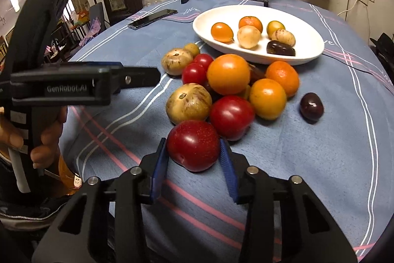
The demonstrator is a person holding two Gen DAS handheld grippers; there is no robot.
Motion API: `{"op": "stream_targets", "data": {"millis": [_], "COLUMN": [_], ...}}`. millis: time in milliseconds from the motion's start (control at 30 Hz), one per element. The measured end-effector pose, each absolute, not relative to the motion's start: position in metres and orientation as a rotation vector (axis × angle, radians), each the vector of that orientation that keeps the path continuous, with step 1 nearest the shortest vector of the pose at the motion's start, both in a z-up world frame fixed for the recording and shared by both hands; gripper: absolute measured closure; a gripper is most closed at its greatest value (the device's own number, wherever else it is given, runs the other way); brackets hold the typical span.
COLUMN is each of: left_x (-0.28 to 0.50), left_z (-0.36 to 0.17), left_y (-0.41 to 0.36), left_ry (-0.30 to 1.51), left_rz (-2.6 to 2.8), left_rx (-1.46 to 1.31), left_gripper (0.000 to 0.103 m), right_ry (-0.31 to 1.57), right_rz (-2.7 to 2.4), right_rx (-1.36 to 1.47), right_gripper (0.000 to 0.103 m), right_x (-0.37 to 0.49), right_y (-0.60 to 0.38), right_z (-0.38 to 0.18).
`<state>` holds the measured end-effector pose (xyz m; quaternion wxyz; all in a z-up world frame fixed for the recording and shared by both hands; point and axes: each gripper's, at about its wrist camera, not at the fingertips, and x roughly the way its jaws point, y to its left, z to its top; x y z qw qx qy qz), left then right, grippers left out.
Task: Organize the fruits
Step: 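Grasp the red apple with the right gripper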
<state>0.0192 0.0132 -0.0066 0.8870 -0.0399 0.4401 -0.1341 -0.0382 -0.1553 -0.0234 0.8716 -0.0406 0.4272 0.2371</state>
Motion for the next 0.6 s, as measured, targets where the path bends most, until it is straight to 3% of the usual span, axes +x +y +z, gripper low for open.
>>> {"op": "stream_targets", "data": {"millis": [600], "left_x": [0.017], "left_z": [-0.027], "left_y": [-0.042], "left_ry": [0.972], "left_rz": [-0.393], "left_rx": [0.019], "left_gripper": [0.012], "right_ry": [0.875], "right_rz": [0.451], "right_rx": [0.019], "right_gripper": [0.06], "right_x": [-0.049], "right_y": [-0.209], "right_z": [-0.011]}}
